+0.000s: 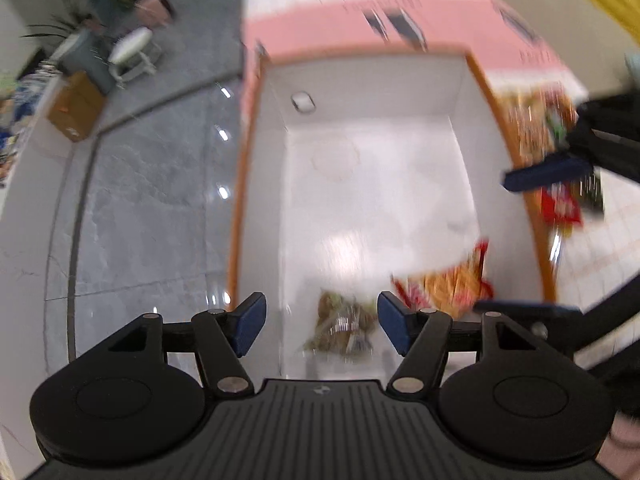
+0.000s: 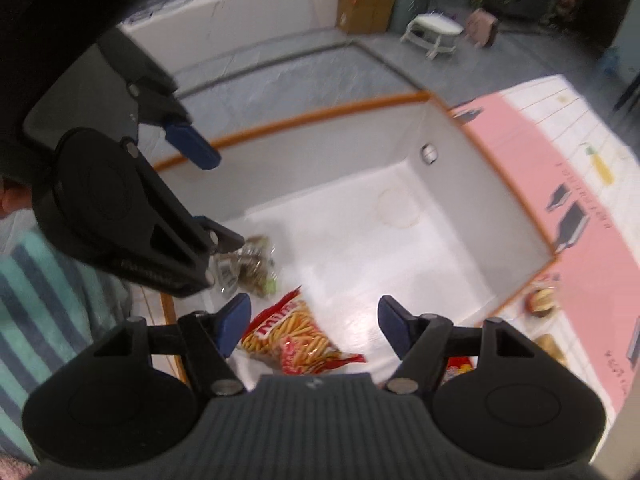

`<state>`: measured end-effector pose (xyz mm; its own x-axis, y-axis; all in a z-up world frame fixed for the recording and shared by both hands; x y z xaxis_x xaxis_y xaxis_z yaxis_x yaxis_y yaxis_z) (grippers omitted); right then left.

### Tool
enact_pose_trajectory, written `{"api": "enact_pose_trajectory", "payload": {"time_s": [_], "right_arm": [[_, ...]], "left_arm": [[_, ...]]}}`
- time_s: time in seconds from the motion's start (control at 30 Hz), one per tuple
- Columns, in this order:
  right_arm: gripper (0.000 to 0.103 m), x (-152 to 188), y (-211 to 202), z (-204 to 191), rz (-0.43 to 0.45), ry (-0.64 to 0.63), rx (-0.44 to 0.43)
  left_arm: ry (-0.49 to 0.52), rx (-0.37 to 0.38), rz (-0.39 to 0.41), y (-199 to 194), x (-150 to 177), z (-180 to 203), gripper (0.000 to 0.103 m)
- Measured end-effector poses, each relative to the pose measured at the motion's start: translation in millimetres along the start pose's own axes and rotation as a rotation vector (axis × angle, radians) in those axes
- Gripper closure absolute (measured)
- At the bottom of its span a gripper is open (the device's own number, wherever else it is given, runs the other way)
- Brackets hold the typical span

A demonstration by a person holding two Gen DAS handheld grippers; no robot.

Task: Organize snacks
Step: 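Carry both bags over the orange box and open both grippers to drop them, then move both grippers back from the box to the snack pile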

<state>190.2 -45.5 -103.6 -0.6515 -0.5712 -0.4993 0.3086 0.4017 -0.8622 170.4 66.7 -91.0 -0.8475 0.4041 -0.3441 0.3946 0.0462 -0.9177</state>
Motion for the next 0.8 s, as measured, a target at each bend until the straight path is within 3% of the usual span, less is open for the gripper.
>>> {"api": "enact_pose_trajectory", "payload": {"time_s": [0.23,0.47,0.63,0.8], "right_arm": [[0.029,16.5,-57.0,12.0,0.184,0.065,0.069],[0.028,57.1,-98.7,22.2,0.342,0.127,0.158],[0.028,100.3,-111.6,38.6,0.387,0.207,0.208],[0.028,139.3,-106.5,53.8,0.376,0.224,0.275]], "left_arm": [[-0.079,-0.022,0.241,-54.9,-8.4,17.3,0.024],[-0.060,0.000,0.385,-81.0,-3.6,62.5,0.024],[0.008,0.034,0.414,-84.2,3.8,111.0,0.024],[0.055,0.099,0.383,-69.5,6.1,154.6,0.024]]}}
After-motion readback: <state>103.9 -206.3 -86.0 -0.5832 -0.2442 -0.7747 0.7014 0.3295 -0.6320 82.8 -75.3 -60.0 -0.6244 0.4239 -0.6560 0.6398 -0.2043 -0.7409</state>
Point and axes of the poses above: each gripper's, at about its wrist camera, not at the fingertips, and y roughly the way its jaws point, z to its right, x to its underside, the point moved 6 cm from there along y, roughly the way its jaws point, and after that the axes turned 8 degrees about y, right-handed, at the moved point
